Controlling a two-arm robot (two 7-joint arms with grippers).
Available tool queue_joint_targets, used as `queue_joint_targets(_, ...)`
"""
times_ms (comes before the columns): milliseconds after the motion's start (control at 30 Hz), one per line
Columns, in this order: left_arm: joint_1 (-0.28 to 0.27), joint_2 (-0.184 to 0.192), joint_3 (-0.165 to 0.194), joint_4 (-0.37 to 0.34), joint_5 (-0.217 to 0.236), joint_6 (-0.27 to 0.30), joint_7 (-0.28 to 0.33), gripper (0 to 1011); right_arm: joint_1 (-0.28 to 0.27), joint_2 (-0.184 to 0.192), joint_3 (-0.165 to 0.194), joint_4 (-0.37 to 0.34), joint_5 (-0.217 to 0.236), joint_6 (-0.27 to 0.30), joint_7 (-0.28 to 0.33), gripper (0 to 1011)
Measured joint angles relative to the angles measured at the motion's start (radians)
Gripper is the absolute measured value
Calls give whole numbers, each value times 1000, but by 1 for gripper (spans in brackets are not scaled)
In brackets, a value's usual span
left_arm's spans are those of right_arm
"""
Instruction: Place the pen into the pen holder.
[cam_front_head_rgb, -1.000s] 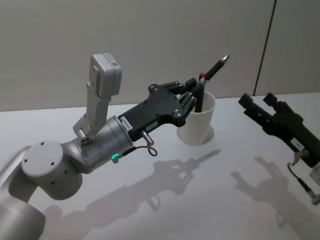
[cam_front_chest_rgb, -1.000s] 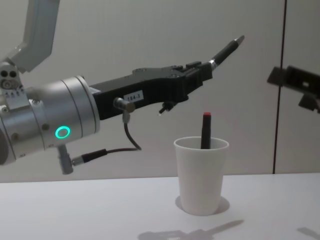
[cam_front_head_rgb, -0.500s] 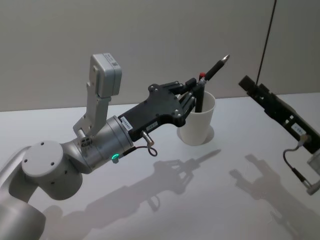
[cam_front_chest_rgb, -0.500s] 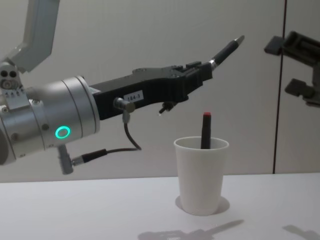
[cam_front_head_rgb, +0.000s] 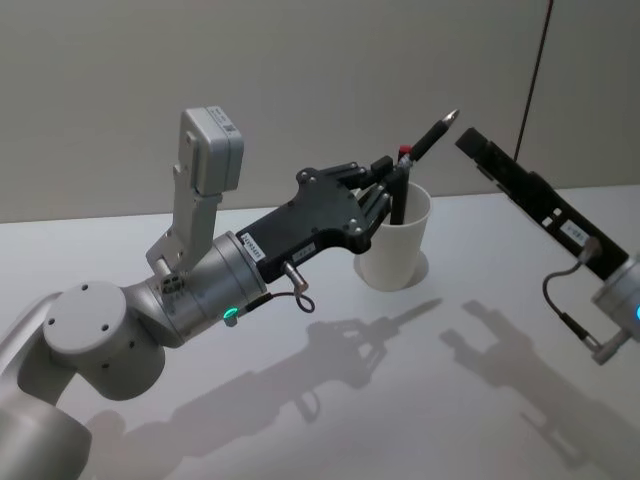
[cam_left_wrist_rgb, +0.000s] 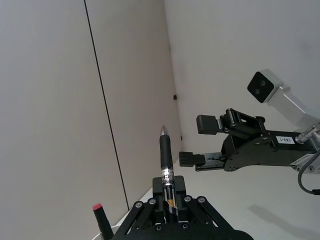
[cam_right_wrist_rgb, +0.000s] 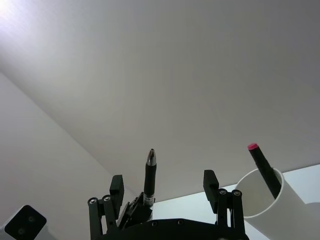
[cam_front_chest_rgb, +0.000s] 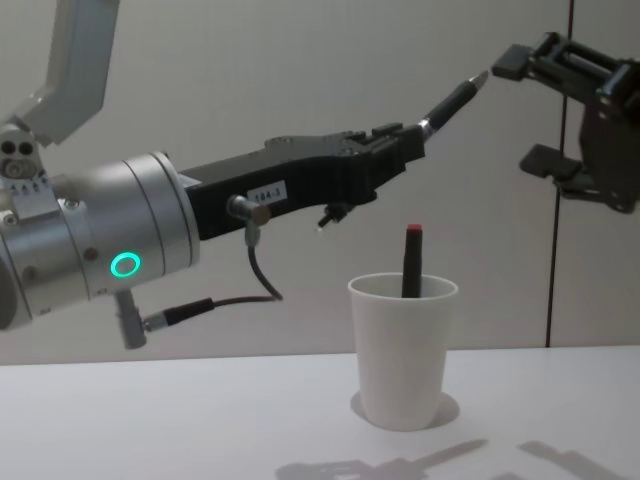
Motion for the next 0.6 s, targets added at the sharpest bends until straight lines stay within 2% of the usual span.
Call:
queue_joint_targets(267, 0, 0, 0, 0, 0, 0, 0, 138, 37, -12, -14, 30, 14, 32, 13, 1001)
queue_joint_targets(600, 0, 0, 0, 0, 0, 0, 0, 138, 74, -26, -35, 63, 7, 50, 22, 1001)
